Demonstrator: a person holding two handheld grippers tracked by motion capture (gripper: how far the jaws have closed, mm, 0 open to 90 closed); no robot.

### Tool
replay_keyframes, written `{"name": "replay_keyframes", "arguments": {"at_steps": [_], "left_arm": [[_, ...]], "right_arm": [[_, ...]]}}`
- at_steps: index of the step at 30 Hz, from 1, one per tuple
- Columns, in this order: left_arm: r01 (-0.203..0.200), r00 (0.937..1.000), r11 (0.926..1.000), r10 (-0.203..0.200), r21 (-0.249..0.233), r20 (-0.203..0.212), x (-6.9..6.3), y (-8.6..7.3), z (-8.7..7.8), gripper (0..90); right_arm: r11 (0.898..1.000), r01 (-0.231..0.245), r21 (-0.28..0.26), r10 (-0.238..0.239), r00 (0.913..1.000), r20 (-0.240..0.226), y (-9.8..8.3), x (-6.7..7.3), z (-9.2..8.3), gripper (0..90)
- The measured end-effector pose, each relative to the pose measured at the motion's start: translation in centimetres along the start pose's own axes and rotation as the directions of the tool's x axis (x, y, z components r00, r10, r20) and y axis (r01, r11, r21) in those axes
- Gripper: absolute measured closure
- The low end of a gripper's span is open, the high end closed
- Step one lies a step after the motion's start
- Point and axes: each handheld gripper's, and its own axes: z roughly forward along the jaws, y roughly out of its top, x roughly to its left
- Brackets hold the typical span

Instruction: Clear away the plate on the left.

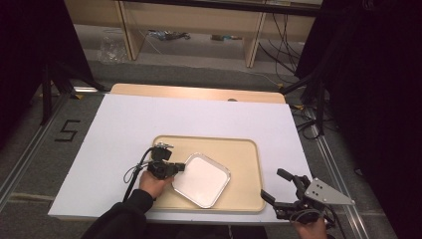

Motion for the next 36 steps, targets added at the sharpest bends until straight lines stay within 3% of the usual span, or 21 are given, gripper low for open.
{"name": "replay_keyframes", "arguments": {"at_steps": [6, 9, 10, 11, 12, 13, 19, 22, 25, 30, 36], "left_arm": [[-0.036, 0.9994, 0.9992, 0.036, 0.018, -0.003, -0.6, -0.5, -0.2, 84.9], [-0.049, 0.9987, 0.9982, 0.049, 0.033, 0.012, -0.8, -1.0, -0.5, 83.1], [-0.069, 0.9975, 0.9971, 0.069, 0.030, 0.019, -0.8, -1.1, -0.6, 82.3], [-0.133, 0.9909, 0.9906, 0.132, 0.034, 0.027, -0.5, -1.1, -0.7, 81.5], [-0.086, 0.9963, 0.9950, 0.086, 0.051, -0.004, -0.9, -1.4, -1.0, 80.9], [-0.077, 0.9970, 0.9961, 0.078, 0.042, -0.005, -0.9, -1.5, -1.1, 80.5], [-0.082, 0.9965, 0.9951, 0.083, 0.054, -0.010, -0.8, -1.9, -1.6, 78.8], [-0.055, 0.9980, 0.9967, 0.056, 0.060, -0.027, -1.2, -2.5, -2.2, 77.7], [-0.054, 0.9984, 0.9958, 0.055, 0.073, -0.012, -1.2, -2.9, -2.6, 77.0], [-0.078, 0.9969, 0.9926, 0.078, 0.093, -0.004, -1.6, -3.5, -3.1, 76.7], [-0.055, 0.9984, 0.9910, 0.052, 0.122, 0.022, -2.0, -4.4, -3.8, 76.4]], "right_arm": [[1.000, -0.008, -0.007, 0.008, 0.9999, 0.009, 0.0, 0.1, -0.1, 15.2], [1.000, -0.001, -0.009, 0.001, 1.0000, -0.009, 0.0, 0.1, 0.0, 15.1], [1.000, 0.001, -0.002, -0.001, 1.0000, -0.004, 0.0, 0.1, 0.0, 15.1], [1.000, 0.001, 0.005, -0.001, 1.0000, 0.003, 0.0, 0.0, -0.1, 15.2], [1.000, -0.004, -0.003, 0.004, 1.0000, 0.005, 0.0, 0.1, -0.1, 15.2], [1.000, -0.005, -0.005, 0.005, 1.0000, 0.007, 0.0, 0.1, -0.1, 15.2], [1.000, -0.005, -0.004, 0.005, 1.0000, 0.006, 0.0, 0.1, -0.1, 15.2], [1.000, 0.004, 0.005, -0.004, 1.0000, 0.002, 0.0, 0.0, -0.1, 15.2], [1.000, 0.010, 0.006, -0.010, 0.9999, -0.014, 0.1, -0.1, -0.1, 15.2], [1.000, 0.005, 0.006, -0.005, 1.0000, -0.004, 0.0, 0.0, -0.1, 15.2], [1.000, 0.008, 0.006, -0.008, 0.9999, -0.009, 0.0, 0.0, 0.0, 15.2]]}}
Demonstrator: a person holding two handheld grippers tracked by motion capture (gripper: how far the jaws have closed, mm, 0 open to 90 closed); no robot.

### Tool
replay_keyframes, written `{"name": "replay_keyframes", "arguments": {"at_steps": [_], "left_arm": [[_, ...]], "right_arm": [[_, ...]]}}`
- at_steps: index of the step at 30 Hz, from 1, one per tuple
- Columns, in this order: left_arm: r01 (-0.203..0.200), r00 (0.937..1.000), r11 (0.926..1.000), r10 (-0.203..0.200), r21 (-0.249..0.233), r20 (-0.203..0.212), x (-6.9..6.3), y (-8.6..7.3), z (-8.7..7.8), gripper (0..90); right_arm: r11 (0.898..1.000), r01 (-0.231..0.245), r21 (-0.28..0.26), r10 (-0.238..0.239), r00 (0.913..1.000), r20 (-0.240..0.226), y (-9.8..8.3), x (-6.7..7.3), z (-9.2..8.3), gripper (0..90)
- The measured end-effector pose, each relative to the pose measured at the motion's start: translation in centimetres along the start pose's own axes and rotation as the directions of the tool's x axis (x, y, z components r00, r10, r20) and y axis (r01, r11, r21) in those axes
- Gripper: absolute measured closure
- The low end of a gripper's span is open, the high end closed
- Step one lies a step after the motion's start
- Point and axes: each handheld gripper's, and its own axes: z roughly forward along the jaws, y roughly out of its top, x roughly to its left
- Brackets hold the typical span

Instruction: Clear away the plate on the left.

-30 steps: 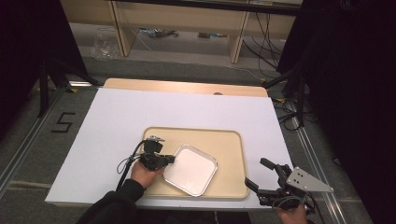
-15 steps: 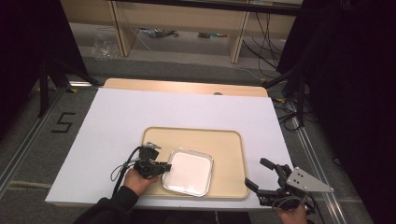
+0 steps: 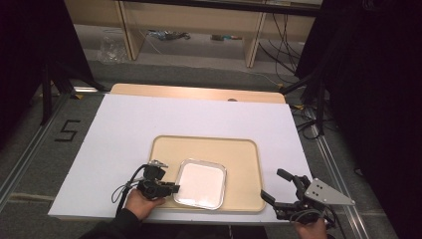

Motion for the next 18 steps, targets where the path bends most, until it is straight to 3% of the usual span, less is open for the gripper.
{"name": "replay_keyframes", "arguments": {"at_steps": [4, 5, 6, 7, 8, 9, 10, 18], "left_arm": [[0.009, 0.9999, 1.0000, -0.009, -0.003, 0.012, -0.4, -0.2, 0.0, 74.5], [0.013, 0.9994, 0.9999, -0.014, 0.005, 0.033, -0.4, -0.4, 0.0, 74.0], [0.037, 0.9990, 0.9993, -0.036, -0.008, 0.026, -0.8, -0.5, 0.0, 73.9], [0.005, 0.9996, 0.9999, -0.006, 0.015, 0.028, -0.7, -0.6, -0.1, 73.6], [0.029, 0.9991, 0.9996, -0.029, -0.002, 0.030, -0.9, -0.6, 0.0, 73.2], [0.009, 0.9994, 0.9999, -0.009, 0.013, 0.033, -0.8, -0.6, -0.1, 72.9], [0.023, 0.9990, 0.9997, -0.023, 0.007, 0.037, -0.9, -0.6, 0.0, 72.6], [0.035, 0.9967, 0.9994, -0.035, -0.003, 0.074, -1.6, -0.7, 0.5, 71.0]], "right_arm": [[1.000, 0.002, 0.002, -0.002, 1.0000, 0.000, 0.0, 0.0, 0.0, 15.2], [1.000, 0.000, -0.002, 0.000, 1.0000, -0.001, 0.0, 0.0, 0.0, 15.2], [1.000, 0.002, -0.001, -0.002, 1.0000, -0.002, 0.0, 0.0, 0.0, 15.2], [1.000, 0.002, 0.000, -0.002, 1.0000, -0.001, 0.0, 0.0, 0.0, 15.2], [1.000, 0.004, 0.000, -0.004, 1.0000, -0.004, 0.0, 0.0, 0.0, 15.2], [1.000, 0.002, 0.003, -0.002, 1.0000, 0.001, 0.0, 0.0, 0.0, 15.2], [1.000, -0.006, 0.002, 0.006, 0.9999, 0.015, -0.1, 0.1, 0.0, 15.2], [1.000, 0.003, 0.000, -0.003, 1.0000, -0.001, 0.0, 0.0, 0.1, 15.2]]}}
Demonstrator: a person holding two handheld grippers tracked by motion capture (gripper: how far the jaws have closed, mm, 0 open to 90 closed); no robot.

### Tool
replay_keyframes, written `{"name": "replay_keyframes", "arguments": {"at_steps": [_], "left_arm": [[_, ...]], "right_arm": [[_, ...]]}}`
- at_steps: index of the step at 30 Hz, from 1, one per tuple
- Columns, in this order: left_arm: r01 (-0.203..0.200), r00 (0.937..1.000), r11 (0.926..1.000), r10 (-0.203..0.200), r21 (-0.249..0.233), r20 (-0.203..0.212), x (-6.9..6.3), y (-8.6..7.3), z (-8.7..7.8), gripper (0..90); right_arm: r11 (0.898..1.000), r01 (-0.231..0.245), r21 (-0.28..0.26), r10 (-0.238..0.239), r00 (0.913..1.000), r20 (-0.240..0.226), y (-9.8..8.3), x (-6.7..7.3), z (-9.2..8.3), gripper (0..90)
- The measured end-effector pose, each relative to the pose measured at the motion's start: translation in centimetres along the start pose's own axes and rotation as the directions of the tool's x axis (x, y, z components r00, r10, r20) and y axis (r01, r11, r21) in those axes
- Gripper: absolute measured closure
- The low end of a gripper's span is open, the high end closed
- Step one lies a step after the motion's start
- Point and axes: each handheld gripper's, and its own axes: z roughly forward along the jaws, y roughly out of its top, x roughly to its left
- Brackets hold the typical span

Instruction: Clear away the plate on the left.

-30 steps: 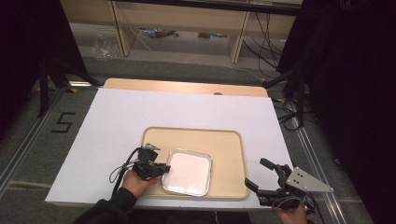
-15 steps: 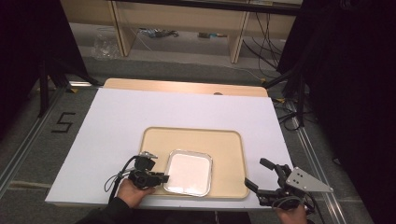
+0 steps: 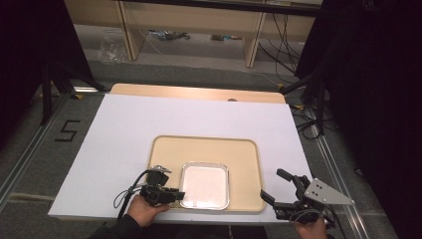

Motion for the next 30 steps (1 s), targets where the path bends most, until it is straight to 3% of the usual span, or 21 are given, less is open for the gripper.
{"name": "replay_keyframes", "arguments": {"at_steps": [6, 9, 12, 20, 21, 22, 24, 25, 26, 27, 28, 30], "left_arm": [[-0.010, 0.9999, 0.9999, 0.010, 0.010, -0.004, -0.4, 0.1, 0.2, 70.2], [-0.005, 1.0000, 1.0000, 0.005, 0.003, 0.005, -0.5, 0.1, 0.3, 69.7], [-0.016, 0.9997, 0.9999, 0.016, 0.007, 0.020, -0.3, 0.1, 0.3, 68.3], [-0.017, 0.9998, 0.9998, 0.017, 0.008, -0.007, -0.5, 0.2, -0.1, 46.9], [-0.017, 0.9997, 0.9997, 0.018, 0.017, -0.016, -0.4, 0.3, -0.3, 46.9], [-0.028, 0.9993, 0.9996, 0.028, 0.010, -0.025, -0.4, 0.3, -0.4, 44.4], [-0.079, 0.9958, 0.9968, 0.079, -0.009, -0.048, -0.5, 0.5, -1.1, 42.8], [-0.080, 0.9963, 0.9955, 0.079, -0.051, -0.034, -0.6, 0.7, -1.6, 38.3], [-0.097, 0.9951, 0.9940, 0.095, -0.051, -0.028, -0.5, 0.8, -1.9, 36.7], [-0.081, 0.9966, 0.9932, 0.079, -0.084, -0.022, -0.7, 0.7, -2.0, 34.6], [-0.081, 0.9966, 0.9932, 0.079, -0.084, -0.022, -0.7, 0.7, -2.0, 33.1], [-0.116, 0.9928, 0.9861, 0.112, -0.119, -0.042, -0.7, 0.7, -2.8, 31.0]], "right_arm": [[1.000, 0.001, -0.002, -0.001, 1.0000, -0.002, 0.0, 0.0, 0.0, 15.1], [1.000, -0.008, 0.003, 0.008, 0.9999, 0.015, 0.0, 0.1, -0.1, 15.2], [1.000, 0.000, 0.002, 0.000, 1.0000, 0.003, 0.0, 0.0, 0.0, 15.2], [1.000, -0.009, 0.013, 0.009, 0.9998, 0.017, 0.0, 0.0, -0.2, 15.2], [1.000, 0.025, -0.012, -0.025, 0.9993, 0.027, 0.0, -0.2, -0.1, 15.2], [1.000, -0.016, 0.006, 0.016, 0.9997, 0.016, 0.0, 0.1, -0.1, 15.2], [1.000, 0.013, 0.006, -0.013, 0.9995, 0.027, 0.0, -0.1, -0.2, 15.2], [1.000, -0.012, 0.013, 0.012, 0.9997, 0.021, 0.0, 0.1, -0.2, 15.2], [1.000, -0.014, 0.007, 0.014, 0.9996, 0.023, -0.1, 0.1, -0.1, 15.2], [1.000, -0.005, 0.004, 0.005, 0.9998, 0.019, -0.1, 0.0, -0.1, 15.2], [1.000, -0.005, 0.004, 0.005, 0.9998, 0.019, -0.1, 0.0, -0.1, 15.2], [1.000, 0.023, 0.003, -0.023, 0.9996, 0.017, 0.0, -0.2, -0.1, 15.2]]}}
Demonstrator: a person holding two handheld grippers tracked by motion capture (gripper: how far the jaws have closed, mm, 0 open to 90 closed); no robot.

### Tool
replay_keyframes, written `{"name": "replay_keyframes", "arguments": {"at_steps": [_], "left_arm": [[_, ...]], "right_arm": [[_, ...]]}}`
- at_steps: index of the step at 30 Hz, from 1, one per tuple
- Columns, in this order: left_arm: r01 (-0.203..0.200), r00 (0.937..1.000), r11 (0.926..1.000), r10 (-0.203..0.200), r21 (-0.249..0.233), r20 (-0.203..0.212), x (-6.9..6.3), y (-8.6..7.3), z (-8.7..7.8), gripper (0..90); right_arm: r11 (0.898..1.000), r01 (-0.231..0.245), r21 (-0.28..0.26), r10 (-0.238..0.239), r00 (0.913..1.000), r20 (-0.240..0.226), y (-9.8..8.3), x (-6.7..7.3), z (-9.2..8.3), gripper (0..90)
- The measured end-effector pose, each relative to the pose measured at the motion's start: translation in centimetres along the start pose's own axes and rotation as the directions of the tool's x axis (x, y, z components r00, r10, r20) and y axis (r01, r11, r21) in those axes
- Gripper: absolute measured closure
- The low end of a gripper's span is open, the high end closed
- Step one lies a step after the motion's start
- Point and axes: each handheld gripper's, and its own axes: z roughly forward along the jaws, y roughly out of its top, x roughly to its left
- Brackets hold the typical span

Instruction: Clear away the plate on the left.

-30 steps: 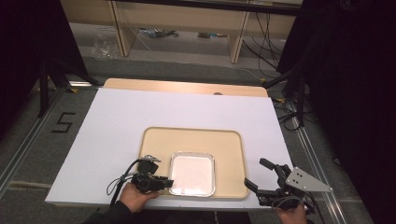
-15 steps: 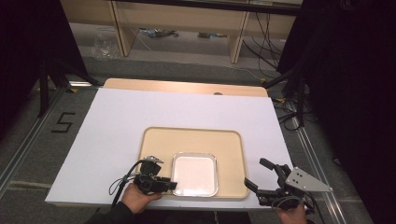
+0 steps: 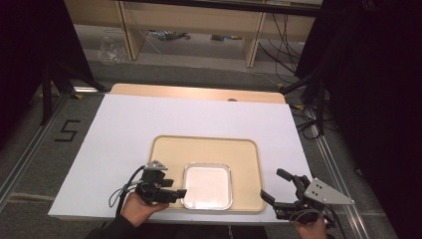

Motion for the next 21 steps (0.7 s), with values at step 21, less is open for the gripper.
{"name": "replay_keyframes", "arguments": {"at_steps": [21], "left_arm": [[-0.017, 0.9992, 0.9639, 0.007, -0.266, -0.041, 1.7, 0.1, -4.0, 21.6]], "right_arm": [[1.000, -0.010, 0.003, 0.010, 0.9998, -0.019, 0.0, -0.1, 0.1, 15.2]]}}
